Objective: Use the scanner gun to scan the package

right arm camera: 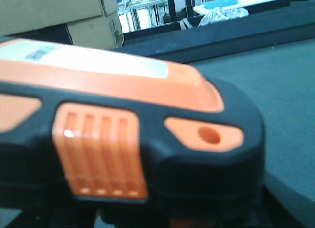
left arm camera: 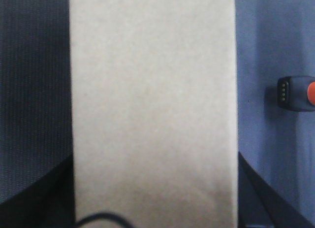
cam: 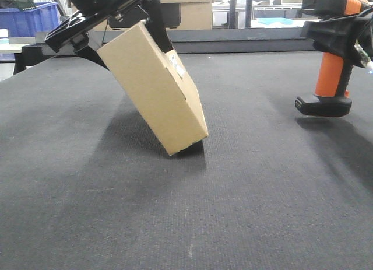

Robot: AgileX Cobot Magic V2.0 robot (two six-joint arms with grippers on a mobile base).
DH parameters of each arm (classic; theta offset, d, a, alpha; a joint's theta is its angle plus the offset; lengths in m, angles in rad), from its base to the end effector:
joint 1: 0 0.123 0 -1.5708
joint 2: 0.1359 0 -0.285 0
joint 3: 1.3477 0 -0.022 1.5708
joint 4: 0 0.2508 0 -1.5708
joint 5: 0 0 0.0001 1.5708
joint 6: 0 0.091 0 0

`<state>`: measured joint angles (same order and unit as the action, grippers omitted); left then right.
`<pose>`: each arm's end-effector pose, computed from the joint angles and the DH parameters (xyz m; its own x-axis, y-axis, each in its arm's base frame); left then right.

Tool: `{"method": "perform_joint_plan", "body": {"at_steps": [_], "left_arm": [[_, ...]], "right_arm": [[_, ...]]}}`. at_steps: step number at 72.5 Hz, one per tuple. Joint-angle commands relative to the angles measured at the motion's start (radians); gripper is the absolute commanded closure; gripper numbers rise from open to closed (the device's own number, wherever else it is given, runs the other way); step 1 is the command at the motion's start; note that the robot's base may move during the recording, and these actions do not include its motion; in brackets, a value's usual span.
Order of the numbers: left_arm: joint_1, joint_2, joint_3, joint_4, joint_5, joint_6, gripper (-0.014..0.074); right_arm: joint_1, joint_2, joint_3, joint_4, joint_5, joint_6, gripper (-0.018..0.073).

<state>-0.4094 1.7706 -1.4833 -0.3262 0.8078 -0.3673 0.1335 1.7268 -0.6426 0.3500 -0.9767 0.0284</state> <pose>0.3523 -0.1759 0.2902 -0.9146 -0.1993 -0.3519 -0.0105 0.8816 -0.4719 0.3243 0.0175 0.1928 -0.0129 0.2188 -0.9757 0.1608 0.9635 0.2139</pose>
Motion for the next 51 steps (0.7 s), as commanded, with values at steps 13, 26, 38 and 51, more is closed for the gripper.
{"method": "perform_joint_plan", "body": {"at_steps": [13,26,38,51], "left_arm": [[-0.003,-0.005,-0.005,-0.013,-0.01,-0.003,0.0707],[-0.003,-0.005,-0.005,-0.013,-0.01,-0.003,0.0707],[-0.003,-0.005,-0.005,-0.013,-0.01,-0.003,0.0707],[-0.004,-0.005,-0.005,-0.013,-0.007,-0.003,0.0707]], "right_arm": [[0.0,-0.004,-0.006,-0.009,-0.084,0.008,0.0727],[0.0,-0.004,-0.006,-0.009,-0.071,0.008,0.0603],[0.0,-0.004,-0.006,-0.011,-0.069,0.008,0.0307],[0.0,-0.004,-0.006,-0.014,-0.044,0.008,0.0155]]}}
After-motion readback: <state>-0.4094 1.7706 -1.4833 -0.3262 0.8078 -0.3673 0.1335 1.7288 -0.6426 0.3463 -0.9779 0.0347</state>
